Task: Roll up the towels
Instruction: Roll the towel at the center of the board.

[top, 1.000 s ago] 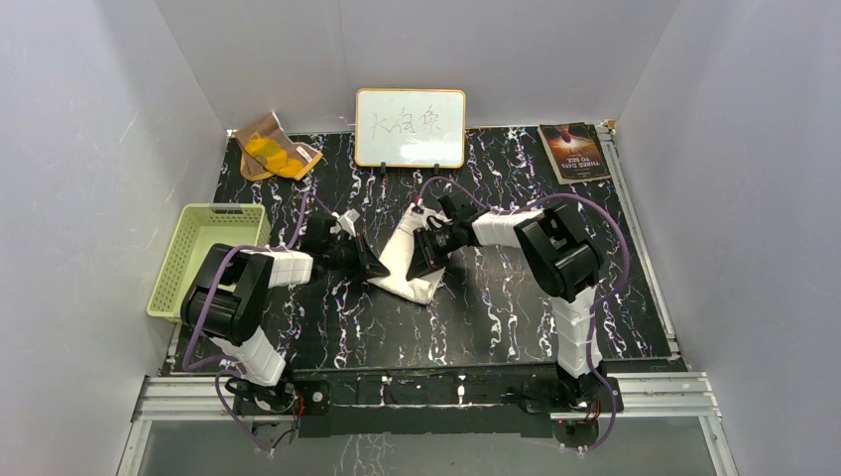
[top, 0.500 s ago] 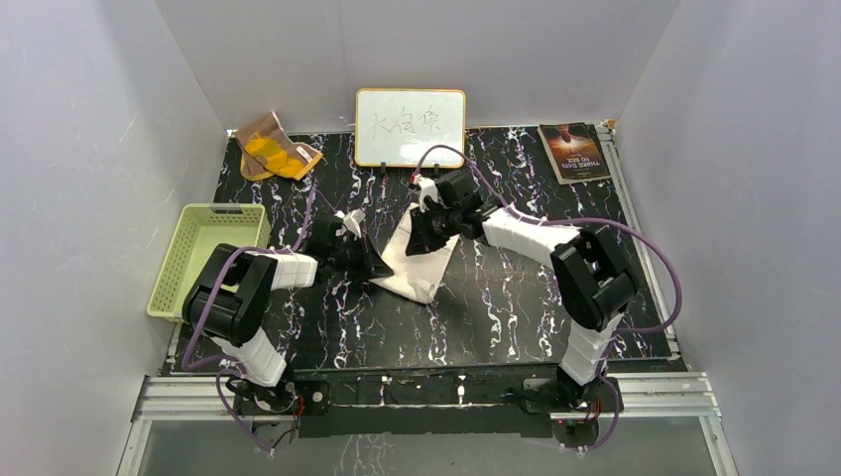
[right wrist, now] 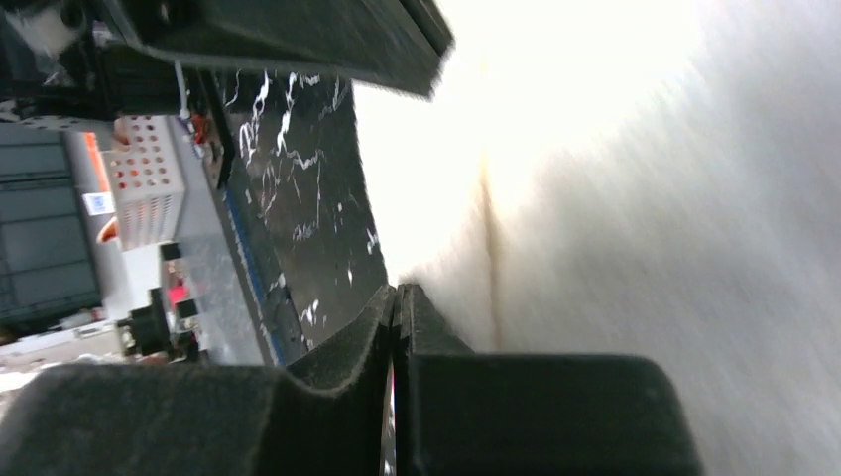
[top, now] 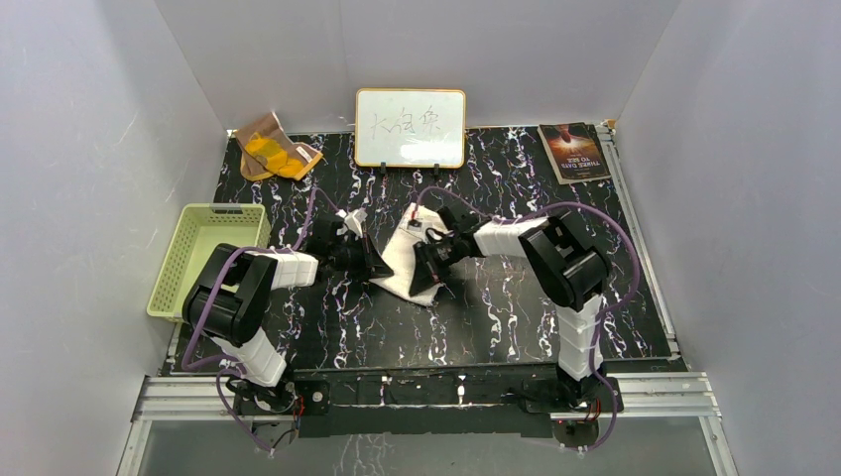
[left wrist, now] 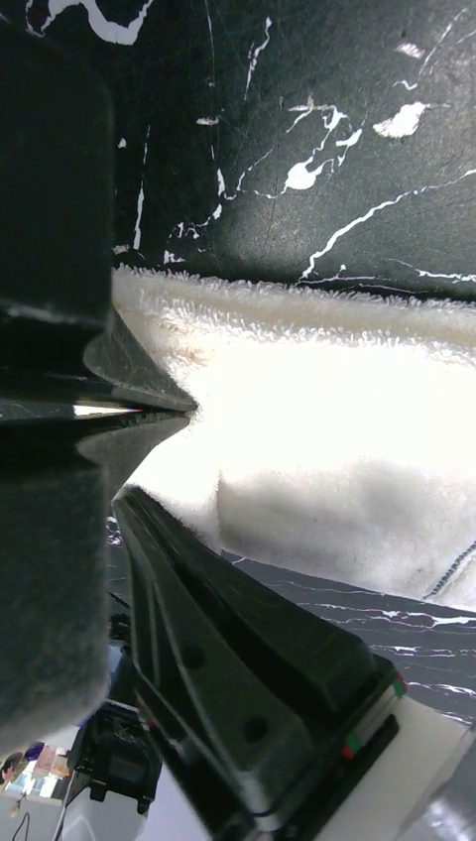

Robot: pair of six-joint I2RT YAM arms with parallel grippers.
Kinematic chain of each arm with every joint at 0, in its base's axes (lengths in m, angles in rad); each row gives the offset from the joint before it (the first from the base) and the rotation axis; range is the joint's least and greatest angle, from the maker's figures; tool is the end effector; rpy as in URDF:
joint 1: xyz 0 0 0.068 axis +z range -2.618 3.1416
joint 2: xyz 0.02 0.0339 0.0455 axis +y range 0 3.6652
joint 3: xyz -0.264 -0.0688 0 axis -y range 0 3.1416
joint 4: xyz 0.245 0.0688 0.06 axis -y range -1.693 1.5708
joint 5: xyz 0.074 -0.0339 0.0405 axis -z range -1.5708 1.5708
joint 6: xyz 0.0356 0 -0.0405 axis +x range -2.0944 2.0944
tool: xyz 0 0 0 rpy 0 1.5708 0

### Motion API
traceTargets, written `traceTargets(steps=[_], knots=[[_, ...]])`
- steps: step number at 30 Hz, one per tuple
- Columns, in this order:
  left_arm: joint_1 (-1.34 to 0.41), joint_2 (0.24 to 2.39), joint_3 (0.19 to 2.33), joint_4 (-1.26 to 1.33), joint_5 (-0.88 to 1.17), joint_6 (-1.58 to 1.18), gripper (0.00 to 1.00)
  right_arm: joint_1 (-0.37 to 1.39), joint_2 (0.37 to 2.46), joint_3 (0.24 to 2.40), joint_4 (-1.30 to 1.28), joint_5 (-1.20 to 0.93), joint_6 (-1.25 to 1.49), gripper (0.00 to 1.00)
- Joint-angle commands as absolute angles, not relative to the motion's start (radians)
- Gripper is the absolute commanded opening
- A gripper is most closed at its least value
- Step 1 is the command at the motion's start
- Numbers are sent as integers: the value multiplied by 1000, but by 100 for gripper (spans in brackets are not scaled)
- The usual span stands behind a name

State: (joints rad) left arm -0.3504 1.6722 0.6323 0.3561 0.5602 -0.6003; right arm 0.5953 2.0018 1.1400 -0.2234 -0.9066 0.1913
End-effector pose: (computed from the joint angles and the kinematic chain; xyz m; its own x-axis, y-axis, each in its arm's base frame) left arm 0.2783 -0.1219 0.1294 -0.8724 -0.1906 -0.4500 0.2240 0.6624 -0.7149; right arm 0.2990 0.2364 0.1216 -0.8425 -0.4290 -0.3258 -0.4989 0.3930 0.7724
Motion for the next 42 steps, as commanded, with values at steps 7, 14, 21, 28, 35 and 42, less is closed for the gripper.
traceTargets(steps=[7,14,21,28,35,42], knots=[[-359,1745,602,173,421,-509,4,463,1910,991,-342,-834,86,0],[-360,1730,639,126,423,-502,5,581,1643,1082,-278,-545,173,17],[-359,1729,672,89,442,-486,6,890,1511,1062,-177,56,-78,55],[-359,1739,683,91,495,-483,7,1015,1633,1088,-179,275,-263,53],[-360,1767,701,76,545,-471,8,1023,1708,1099,-156,277,-332,52],[-359,1780,709,53,550,-462,8,1030,1688,1078,-148,137,-304,51]])
